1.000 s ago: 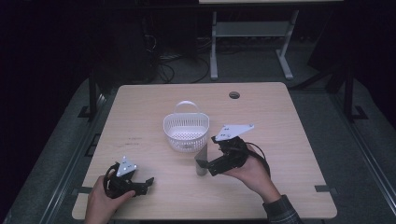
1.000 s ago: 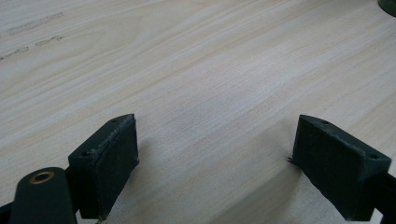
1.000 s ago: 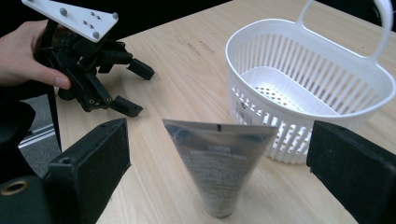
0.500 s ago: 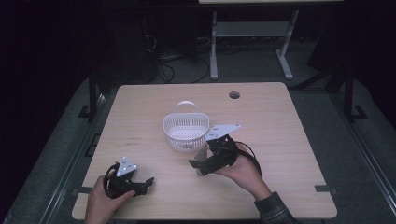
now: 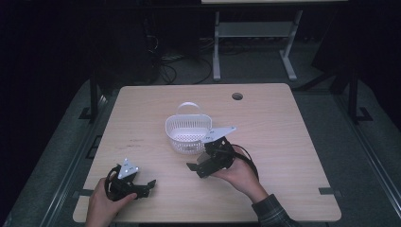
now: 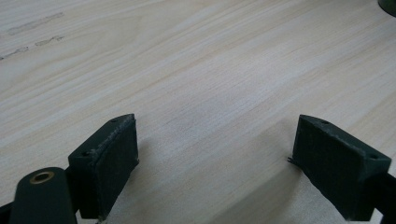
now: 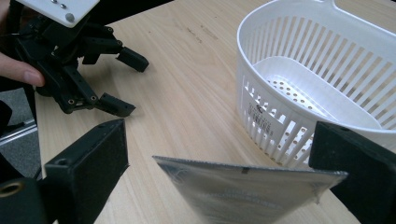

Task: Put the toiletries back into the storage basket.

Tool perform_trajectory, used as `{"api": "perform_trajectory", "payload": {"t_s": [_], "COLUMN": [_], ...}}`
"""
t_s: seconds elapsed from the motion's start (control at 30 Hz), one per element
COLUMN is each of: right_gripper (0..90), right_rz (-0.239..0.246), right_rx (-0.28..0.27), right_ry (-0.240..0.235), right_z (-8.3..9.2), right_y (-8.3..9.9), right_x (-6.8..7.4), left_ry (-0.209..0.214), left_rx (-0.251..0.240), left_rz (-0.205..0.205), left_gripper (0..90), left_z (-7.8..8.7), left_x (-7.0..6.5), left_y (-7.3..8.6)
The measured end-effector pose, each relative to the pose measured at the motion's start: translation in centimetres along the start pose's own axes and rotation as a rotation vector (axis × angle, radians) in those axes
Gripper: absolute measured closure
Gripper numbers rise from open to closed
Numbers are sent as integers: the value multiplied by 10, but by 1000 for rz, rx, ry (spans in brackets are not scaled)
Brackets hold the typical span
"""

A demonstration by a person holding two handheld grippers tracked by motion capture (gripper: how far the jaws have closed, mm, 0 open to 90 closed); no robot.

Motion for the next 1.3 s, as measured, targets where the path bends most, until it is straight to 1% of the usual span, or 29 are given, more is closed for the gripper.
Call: {"api": "perform_trajectory", "payload": {"t_s": [0.07, 0.17, 0.4, 0.43, 0.47, 0.6, 0.7, 0.9, 1.07, 1.3], "right_gripper": [65, 129, 161, 194, 194, 259, 289, 296, 297, 298], "right_rz": [-3, -9, -18, -21, -21, -22, -21, -9, -12, -7], "right_rx": [-2, -3, 1, 0, 0, -2, -1, -2, 2, 4], "right_ry": [5, 11, 15, 14, 14, 9, 17, 17, 7, 8], "right_z": [0, 0, -1, -1, -1, 0, 0, 2, 2, 4], "right_y": [0, 0, 2, 2, 2, 2, 3, 3, 3, 1], "right_x": [0, -1, -4, -4, -4, -4, -5, -5, -3, -3], "left_ry": [0, 0, 0, 0, 0, 0, 0, 0, 0, 0], "left_rx": [0, 0, -1, -1, -1, -1, -1, -1, -1, -1], "left_rz": [0, 0, 0, 0, 0, 1, 0, 0, 0, 0], "left_gripper": [131, 131, 131, 131, 131, 131, 131, 131, 131, 131], "left_z": [0, 0, 0, 0, 0, 0, 0, 0, 0, 0], "left_x": [0, 0, 0, 0, 0, 0, 0, 0, 0, 0], "left_y": [0, 0, 0, 0, 0, 0, 0, 0, 0, 0]}}
Point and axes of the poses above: each handheld gripper's, and its own axes: z roughly backward along the jaws, y roughly out of its underside, x roughly to its left, the point moved 9 cm from there along -z, roughly forward along the jaws, and after that the axes turned 6 degrees about x, right-handed, at the moved point
